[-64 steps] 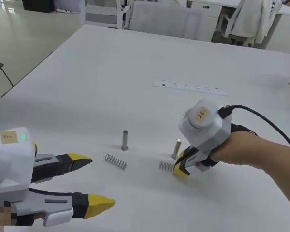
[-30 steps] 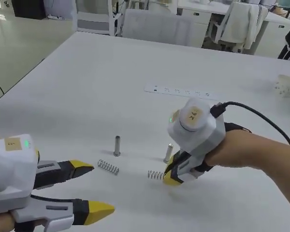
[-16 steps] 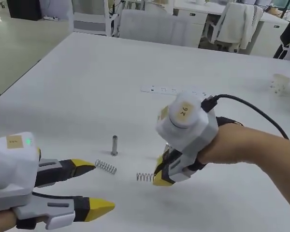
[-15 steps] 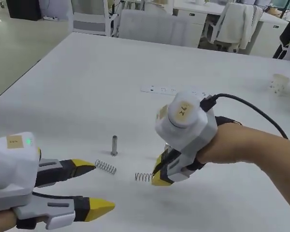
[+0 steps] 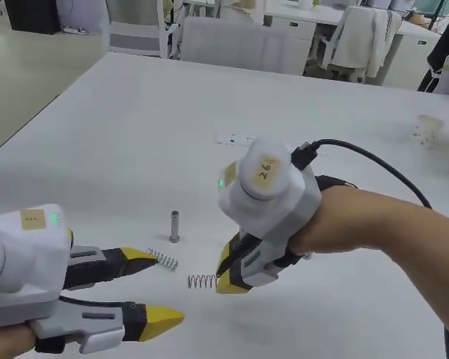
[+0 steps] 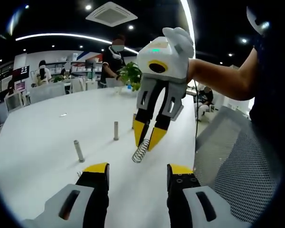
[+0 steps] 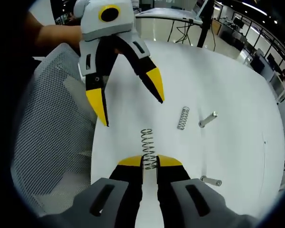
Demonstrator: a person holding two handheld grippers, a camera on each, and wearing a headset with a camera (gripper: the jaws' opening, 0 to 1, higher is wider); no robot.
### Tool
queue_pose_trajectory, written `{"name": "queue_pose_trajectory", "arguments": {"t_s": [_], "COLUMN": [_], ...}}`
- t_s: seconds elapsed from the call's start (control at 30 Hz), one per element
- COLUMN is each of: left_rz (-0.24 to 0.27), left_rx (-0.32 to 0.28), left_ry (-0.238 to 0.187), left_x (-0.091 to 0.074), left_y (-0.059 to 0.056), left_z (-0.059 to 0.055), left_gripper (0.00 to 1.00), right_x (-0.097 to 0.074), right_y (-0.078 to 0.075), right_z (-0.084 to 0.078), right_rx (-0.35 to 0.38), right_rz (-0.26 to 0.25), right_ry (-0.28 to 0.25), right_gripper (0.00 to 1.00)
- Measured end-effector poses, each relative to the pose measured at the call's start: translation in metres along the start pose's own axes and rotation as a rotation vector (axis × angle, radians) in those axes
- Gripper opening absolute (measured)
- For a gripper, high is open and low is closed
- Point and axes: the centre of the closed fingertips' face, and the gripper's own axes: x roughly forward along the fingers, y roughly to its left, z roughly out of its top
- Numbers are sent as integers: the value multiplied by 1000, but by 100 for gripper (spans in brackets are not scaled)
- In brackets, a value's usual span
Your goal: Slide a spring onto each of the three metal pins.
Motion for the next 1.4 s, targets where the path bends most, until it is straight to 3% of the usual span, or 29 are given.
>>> {"name": "queue_pose_trajectory", "arguments": {"t_s": [0.67,1.4], "left_rz": [-50,-75], "left_rx": [40,82], "left_ry": [5,20], "left_x": [8,10], "left_y": [-12,-19], "left_z": [2,0], "left_gripper": [30,11], "right_x": [0,0], "right_y": [14,22], "right_z": [21,22], "right_rx": [-86,-118], "right_rz": [29,41], "right_ry": [-18,-18], "right_gripper": [8,8]}}
